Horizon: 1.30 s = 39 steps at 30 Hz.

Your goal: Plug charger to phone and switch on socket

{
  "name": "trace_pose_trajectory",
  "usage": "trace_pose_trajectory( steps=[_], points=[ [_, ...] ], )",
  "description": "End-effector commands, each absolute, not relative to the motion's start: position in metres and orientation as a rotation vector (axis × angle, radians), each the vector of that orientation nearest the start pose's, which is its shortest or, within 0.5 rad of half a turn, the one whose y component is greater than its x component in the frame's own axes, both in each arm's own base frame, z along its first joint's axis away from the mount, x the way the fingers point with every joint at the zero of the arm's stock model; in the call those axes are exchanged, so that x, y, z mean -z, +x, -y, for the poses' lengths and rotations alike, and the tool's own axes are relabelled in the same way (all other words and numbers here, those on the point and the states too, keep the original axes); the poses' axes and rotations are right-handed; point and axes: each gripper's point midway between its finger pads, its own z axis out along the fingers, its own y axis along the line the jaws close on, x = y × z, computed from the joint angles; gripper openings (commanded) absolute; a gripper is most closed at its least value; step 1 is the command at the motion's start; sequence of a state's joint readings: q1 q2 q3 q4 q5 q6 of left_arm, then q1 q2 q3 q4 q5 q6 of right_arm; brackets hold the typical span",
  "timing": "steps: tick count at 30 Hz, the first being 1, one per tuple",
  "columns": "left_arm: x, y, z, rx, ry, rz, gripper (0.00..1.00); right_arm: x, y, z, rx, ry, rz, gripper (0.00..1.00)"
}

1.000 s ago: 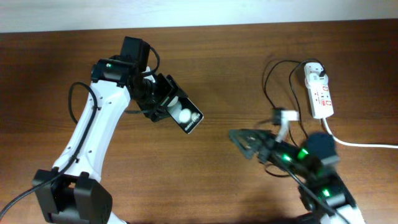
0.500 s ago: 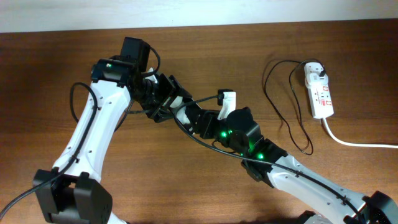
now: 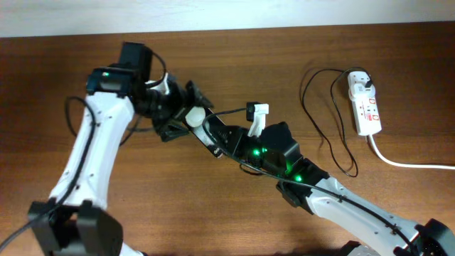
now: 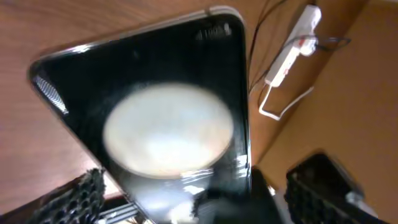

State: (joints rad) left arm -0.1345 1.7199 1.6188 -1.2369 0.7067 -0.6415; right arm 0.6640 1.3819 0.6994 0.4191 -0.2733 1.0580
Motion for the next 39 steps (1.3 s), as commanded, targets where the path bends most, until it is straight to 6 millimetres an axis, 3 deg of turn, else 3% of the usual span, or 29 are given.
trace_pose_trajectory(
  steps=[1, 4, 5, 7, 10, 12, 15, 19, 21, 24, 26, 28, 32, 34, 37, 39],
  points=[
    [-0.267, 0.304, 0.116, 0.897, -0.344, -2.758, 0.95, -0.237, 0.303, -0.296, -1.653, 0.334, -2.063, 0.04],
    [-0.302, 0.268, 0.078, 0.609, -0.359, -2.625, 1.0, -0.239, 0.304, -0.286, -1.787, 0.449, -2.108, 0.04],
    [-0.318, 0.241, 0.063, 0.523, -0.368, -2.562, 0.99, -0.239, 0.305, -0.281, -1.825, 0.476, -2.121, 0.04],
    [-0.326, 0.206, 0.051, 0.466, -0.37, -2.483, 0.99, -0.241, 0.304, -0.278, -1.849, 0.455, -2.127, 0.04],
    [-0.295, 0.163, 0.034, 0.445, -0.52, -2.361, 0.99, -0.243, 0.298, -0.28, -1.884, 0.412, -2.143, 0.04],
    [-0.272, 0.156, 0.038, 0.535, -0.608, -2.31, 0.99, -0.244, 0.293, -0.282, -1.906, 0.391, -2.159, 0.04],
    [-0.248, 0.168, 0.073, 0.844, -0.653, -2.286, 0.99, -0.245, 0.287, -0.284, -1.956, 0.41, -2.189, 0.04],
    [-0.214, 0.194, 0.104, 1.242, -1.104, -2.253, 0.99, -0.245, 0.283, -0.286, -1.97, 0.391, -2.202, 0.04],
    [-0.215, 0.212, 0.116, 1.405, -1.161, -2.192, 0.99, -0.241, 0.282, -0.286, -1.97, 0.404, -2.223, 0.04],
    [-0.233, 0.236, 0.121, 1.467, -1.067, -2.112, 0.99, -0.222, 0.273, -0.286, -1.981, 0.595, -2.352, 0.04],
    [-0.236, 0.247, 0.122, 1.477, -1.045, -2.094, 1.0, -0.221, 0.266, -0.291, -2.015, 0.654, -2.392, 0.04],
    [-0.225, 0.252, 0.125, 1.492, -1.128, -2.128, 1.0, -0.221, 0.26, -0.296, -2.036, 0.673, -2.411, 0.04],
    [-0.193, 0.257, 0.15, 1.492, -1.192, -2.289, 0.92, -0.221, 0.25, -0.305, -2.061, 0.712, -2.447, 0.04],
    [-0.186, 0.269, 0.165, 1.53, -1.215, -2.309, 0.79, -0.221, 0.25, -0.306, -2.061, 0.708, -2.448, 0.04],
    [-0.186, 0.281, 0.171, 1.553, -1.181, -2.295, 0.65, -0.22, 0.252, -0.305, -2.049, 0.709, -2.438, 0.04],
    [-0.183, 0.282, 0.17, 1.561, -1.254, -2.285, 0.51, -0.22, 0.254, -0.305, -2.042, 0.718, -2.431, 0.04]
  ],
)
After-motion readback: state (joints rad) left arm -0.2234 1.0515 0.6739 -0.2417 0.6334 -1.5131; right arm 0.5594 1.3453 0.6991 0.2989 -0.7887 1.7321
